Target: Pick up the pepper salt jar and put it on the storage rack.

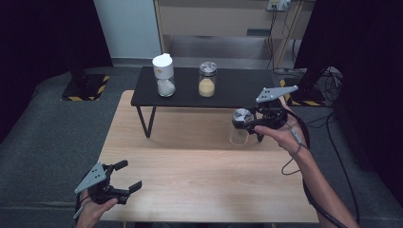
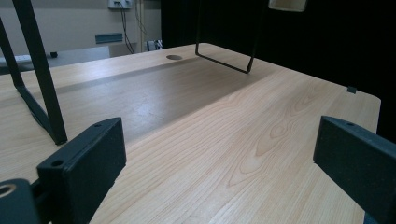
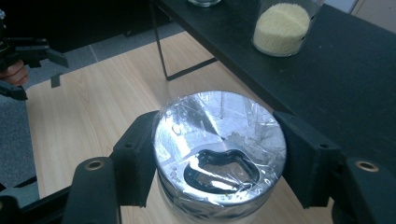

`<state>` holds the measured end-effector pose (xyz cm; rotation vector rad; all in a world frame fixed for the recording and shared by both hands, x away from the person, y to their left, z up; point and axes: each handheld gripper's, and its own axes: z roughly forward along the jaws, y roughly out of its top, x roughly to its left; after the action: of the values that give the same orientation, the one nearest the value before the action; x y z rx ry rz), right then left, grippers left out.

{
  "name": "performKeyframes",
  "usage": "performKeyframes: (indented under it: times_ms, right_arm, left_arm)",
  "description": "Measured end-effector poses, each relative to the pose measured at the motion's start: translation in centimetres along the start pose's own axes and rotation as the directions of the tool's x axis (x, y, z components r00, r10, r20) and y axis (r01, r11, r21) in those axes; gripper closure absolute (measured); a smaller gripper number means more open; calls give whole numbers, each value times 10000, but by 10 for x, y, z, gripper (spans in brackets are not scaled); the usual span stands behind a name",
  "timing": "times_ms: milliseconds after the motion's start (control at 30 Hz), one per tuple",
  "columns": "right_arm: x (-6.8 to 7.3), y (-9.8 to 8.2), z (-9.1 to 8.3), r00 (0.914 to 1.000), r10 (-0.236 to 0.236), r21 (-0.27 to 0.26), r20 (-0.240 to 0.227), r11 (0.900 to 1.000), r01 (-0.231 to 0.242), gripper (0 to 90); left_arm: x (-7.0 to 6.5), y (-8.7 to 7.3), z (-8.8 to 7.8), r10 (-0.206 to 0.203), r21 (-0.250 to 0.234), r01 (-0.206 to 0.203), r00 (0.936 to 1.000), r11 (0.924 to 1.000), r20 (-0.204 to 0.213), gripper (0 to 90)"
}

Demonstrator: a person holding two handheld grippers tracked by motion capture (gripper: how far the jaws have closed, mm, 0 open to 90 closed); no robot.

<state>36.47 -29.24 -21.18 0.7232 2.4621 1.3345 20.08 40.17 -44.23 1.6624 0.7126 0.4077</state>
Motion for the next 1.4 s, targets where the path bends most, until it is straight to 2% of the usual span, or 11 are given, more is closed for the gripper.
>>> performKeyframes:
  times_ms: [233, 533, 1400]
  right_arm:
    - [-3, 12, -8, 9999, 79, -72, 133, 9999, -78, 357]
    - [-8, 20, -16, 9993, 238, -258, 271, 9994, -231, 357]
    - [-18, 47, -26, 9933, 583, -538, 994, 9971, -532, 357]
  left_arm:
    - [0, 0, 0, -6, -11, 6, 10000, 10000, 14, 13]
    - [0, 0, 0, -15, -13, 15, 10000, 10000, 16, 13]
    - [1, -1, -1, -46, -79, 46, 10000, 10000, -7, 13]
